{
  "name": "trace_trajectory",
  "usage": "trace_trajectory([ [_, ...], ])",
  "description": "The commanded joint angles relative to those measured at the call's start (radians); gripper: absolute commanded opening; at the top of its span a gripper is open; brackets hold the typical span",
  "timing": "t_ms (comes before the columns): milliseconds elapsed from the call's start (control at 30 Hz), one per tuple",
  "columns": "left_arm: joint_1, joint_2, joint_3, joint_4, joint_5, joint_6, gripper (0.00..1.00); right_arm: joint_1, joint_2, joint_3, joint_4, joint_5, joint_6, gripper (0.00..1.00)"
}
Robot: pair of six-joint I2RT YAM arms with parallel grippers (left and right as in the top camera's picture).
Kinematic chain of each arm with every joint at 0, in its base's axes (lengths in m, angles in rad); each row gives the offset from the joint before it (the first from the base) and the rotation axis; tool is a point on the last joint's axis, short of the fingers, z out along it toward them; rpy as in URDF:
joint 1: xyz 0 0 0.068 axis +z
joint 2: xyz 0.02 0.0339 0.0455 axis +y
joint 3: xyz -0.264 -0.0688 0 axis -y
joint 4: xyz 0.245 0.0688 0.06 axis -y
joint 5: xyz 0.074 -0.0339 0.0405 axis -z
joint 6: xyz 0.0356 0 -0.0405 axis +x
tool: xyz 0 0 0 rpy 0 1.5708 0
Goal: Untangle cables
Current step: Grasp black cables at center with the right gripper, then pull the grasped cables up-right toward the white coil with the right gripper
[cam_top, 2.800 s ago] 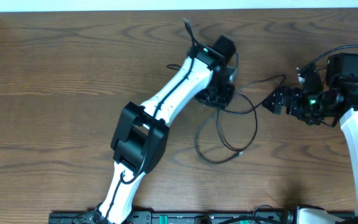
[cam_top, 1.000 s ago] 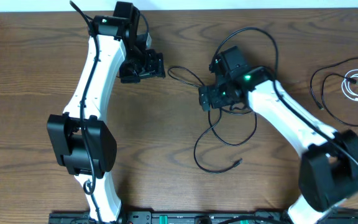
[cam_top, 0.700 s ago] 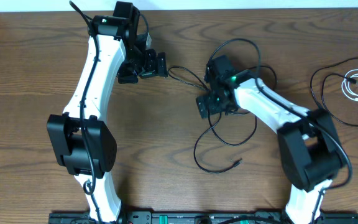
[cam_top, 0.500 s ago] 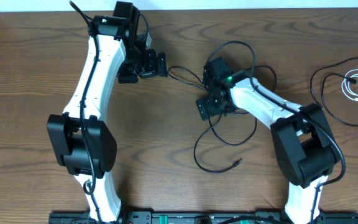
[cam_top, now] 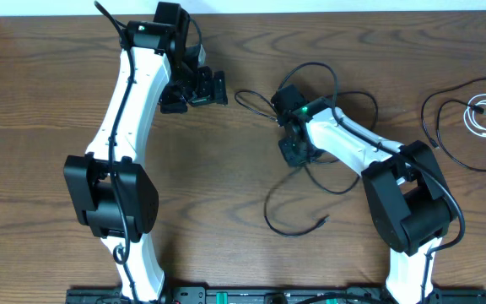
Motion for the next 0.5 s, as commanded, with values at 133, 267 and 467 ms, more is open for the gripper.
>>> trace_trajectory([
  [133, 0.001, -0.003, 0.006, -0.004, -0.011, 0.003, 0.98, 0.001, 0.009, 0.062, -0.039, 0.058, -0.066, 0.01],
  [267, 0.001, -0.003, 0.006, -0.004, -0.01, 0.003, 0.98, 0.0, -0.045, 0.14, -0.053, 0.059, -0.077, 0.01],
  [467, 0.001, -0.003, 0.006, -0.004, -0.01, 0.003, 0.98, -0.023, -0.15, 0.237, -0.053, 0.108, -0.138, 0.01],
])
